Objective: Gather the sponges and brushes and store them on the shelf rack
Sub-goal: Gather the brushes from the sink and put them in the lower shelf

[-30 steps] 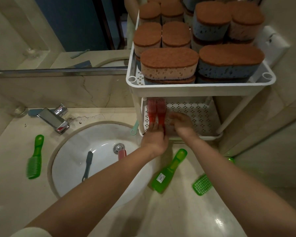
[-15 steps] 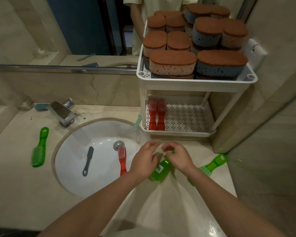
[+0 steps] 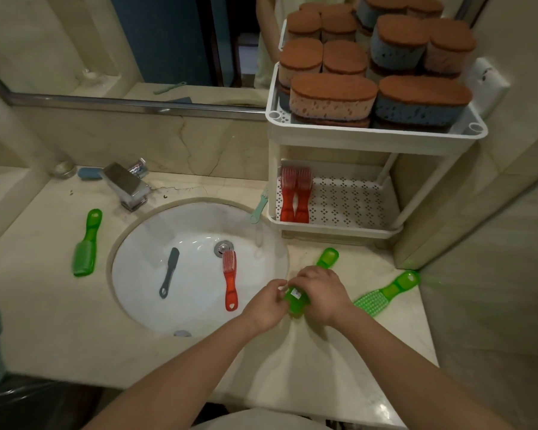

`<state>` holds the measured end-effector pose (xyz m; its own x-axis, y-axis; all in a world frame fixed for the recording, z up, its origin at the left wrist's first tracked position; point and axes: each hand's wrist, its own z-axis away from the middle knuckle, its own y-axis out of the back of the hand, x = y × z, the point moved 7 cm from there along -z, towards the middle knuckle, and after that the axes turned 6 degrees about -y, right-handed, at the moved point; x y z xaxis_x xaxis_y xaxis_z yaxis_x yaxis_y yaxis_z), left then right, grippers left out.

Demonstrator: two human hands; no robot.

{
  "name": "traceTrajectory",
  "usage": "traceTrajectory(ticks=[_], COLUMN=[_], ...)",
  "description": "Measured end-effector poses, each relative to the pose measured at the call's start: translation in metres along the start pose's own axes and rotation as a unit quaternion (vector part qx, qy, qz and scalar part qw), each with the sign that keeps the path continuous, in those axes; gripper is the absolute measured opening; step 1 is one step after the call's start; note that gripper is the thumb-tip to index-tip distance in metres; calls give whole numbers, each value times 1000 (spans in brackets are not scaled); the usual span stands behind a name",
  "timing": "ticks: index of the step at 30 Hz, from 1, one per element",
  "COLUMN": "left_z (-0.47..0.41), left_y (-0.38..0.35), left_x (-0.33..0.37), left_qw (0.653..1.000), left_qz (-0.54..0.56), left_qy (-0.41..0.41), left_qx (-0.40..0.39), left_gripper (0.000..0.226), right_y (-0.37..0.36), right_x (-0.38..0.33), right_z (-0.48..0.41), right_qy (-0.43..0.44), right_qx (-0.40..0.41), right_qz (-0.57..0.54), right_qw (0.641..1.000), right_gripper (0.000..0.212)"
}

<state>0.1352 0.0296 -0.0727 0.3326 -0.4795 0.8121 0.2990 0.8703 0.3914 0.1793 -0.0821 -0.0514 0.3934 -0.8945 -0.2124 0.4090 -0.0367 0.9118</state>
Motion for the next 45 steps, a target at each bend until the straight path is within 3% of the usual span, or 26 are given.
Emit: traceTrajectory(ticks=[3, 7, 12, 16, 18, 23, 25, 27, 31, 38, 45], left_z=[4, 12, 16, 15, 16, 11, 6, 0, -13, -19, -19], left_y=[17, 52, 87, 114, 127, 164, 175, 183, 187, 185, 191], left_x=[-2, 2, -5, -26, -42, -83, -98, -110, -127, -144, -146], left_qw=[990, 940, 939, 922, 920, 933, 925, 918, 913, 920, 922], left_qz=[115, 293, 302, 351, 354, 279, 284, 294, 311, 290, 300], left_qy=[18, 35, 21, 65, 100, 151, 165, 177, 197, 231, 213], left_qx=[79, 169, 163, 150, 134, 168, 190, 197, 174, 126, 120], left_gripper=[30, 28, 26, 40, 43, 44, 40, 38, 36, 34, 29], right_y=[7, 27, 38, 31, 22, -14, -32, -48, -79, -105, -115], right_x=[-6, -25, -77, -115, -130, -146, -140, -133, -125, -116, -119], right_z=[-3, -15, -45, -74, -87, -116, -124, -130, -135, -145, -150], right_qy=[-5, -19, -58, -90, -109, -148, -187, -222, -261, -334, -344], right_qx=[47, 138, 114, 91, 61, -5, -7, -5, -16, -18, -37], right_qz=[-43, -198, -456, -571, -591, -586, -559, -491, -386, -267, -223], right_qw=[998, 970, 881, 811, 797, 797, 808, 842, 885, 904, 911], right_gripper=[53, 47, 18, 6, 6, 31, 26, 10, 18, 31, 30])
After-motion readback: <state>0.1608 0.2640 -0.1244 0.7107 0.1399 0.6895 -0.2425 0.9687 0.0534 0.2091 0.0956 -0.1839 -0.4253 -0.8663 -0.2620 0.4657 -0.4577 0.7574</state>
